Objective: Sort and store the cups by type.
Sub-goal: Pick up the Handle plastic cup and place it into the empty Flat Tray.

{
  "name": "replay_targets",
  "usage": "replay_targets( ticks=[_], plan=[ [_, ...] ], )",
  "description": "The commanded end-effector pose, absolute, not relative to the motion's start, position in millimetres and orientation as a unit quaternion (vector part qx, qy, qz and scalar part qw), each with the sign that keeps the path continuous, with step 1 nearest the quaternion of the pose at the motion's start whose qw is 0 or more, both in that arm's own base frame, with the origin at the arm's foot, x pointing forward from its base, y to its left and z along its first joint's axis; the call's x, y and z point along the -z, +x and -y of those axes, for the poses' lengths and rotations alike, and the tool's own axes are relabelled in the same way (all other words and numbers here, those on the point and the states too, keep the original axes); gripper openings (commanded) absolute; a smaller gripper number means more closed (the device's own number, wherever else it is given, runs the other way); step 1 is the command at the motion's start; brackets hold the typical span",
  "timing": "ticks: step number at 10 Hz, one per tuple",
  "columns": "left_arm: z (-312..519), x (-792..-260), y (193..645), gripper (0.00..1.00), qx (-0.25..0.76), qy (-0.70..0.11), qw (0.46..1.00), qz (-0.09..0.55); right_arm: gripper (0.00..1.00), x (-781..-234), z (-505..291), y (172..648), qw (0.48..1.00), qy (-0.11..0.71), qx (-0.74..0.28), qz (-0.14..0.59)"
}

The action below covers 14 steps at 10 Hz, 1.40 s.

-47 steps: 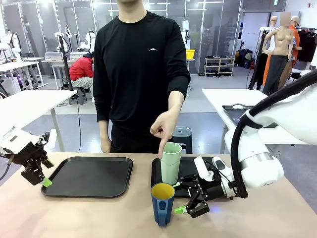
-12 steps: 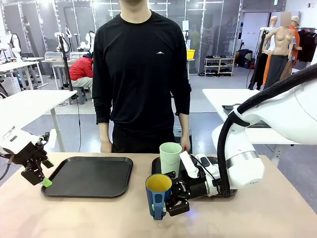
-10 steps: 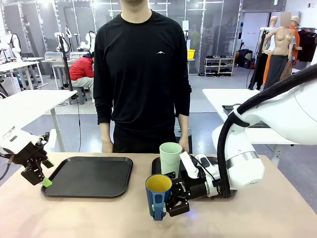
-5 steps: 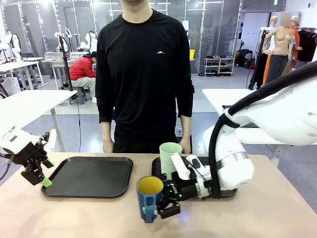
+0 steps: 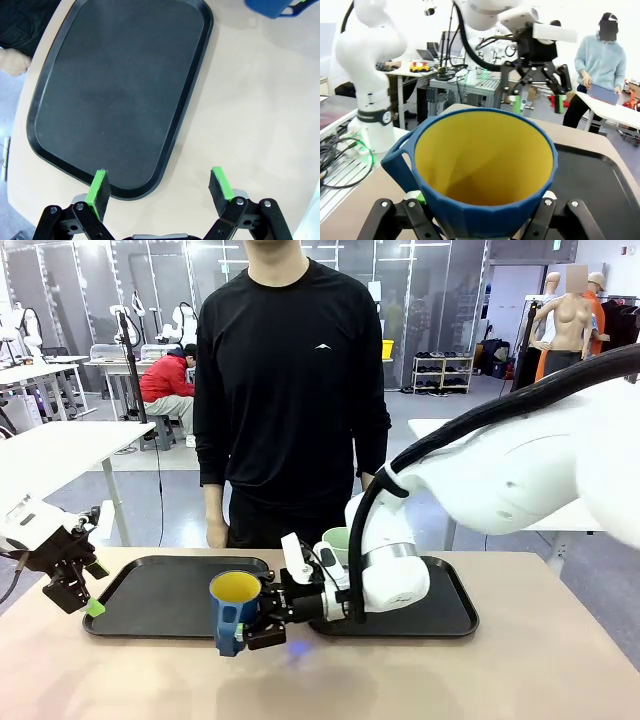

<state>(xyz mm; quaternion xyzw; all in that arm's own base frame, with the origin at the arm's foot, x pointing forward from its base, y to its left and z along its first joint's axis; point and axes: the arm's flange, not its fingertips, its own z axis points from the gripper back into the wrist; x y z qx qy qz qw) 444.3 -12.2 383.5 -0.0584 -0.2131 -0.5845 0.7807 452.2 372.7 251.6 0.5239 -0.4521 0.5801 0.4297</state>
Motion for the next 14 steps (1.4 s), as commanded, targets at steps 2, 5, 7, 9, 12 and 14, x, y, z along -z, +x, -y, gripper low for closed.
replay_targets(
  ticks=[2,5,7,9,12,14],
  plan=[
    [11.9,-380.8,445.5,1.0,0.58,-0.055,0.782,0.22,0.74,-241.9,-415.3,468.0,0.443,0.505,-0.549,0.497],
    [11.9,-380.8,445.5,1.0,0.58,-0.055,0.782,0.22,0.74,-239.2,-444.2,470.8,0.479,0.474,-0.506,0.539],
    [11.9,-380.8,445.5,1.0,0.58,-0.055,0.782,0.22,0.74,-235.5,-458.7,472.2,0.507,0.428,-0.489,0.566],
    [11.9,-380.8,445.5,1.0,0.58,-0.055,0.782,0.22,0.74,-230.1,-473.8,468.7,0.517,0.42,-0.487,0.565],
    [11.9,-380.8,445.5,1.0,0.58,-0.055,0.782,0.22,0.74,-270.0,-465.3,502.5,0.516,0.448,-0.481,0.549],
    [11.9,-380.8,445.5,1.0,0.58,-0.055,0.782,0.22,0.74,-270.0,-465.3,502.5,0.516,0.448,-0.481,0.549]
  ],
)
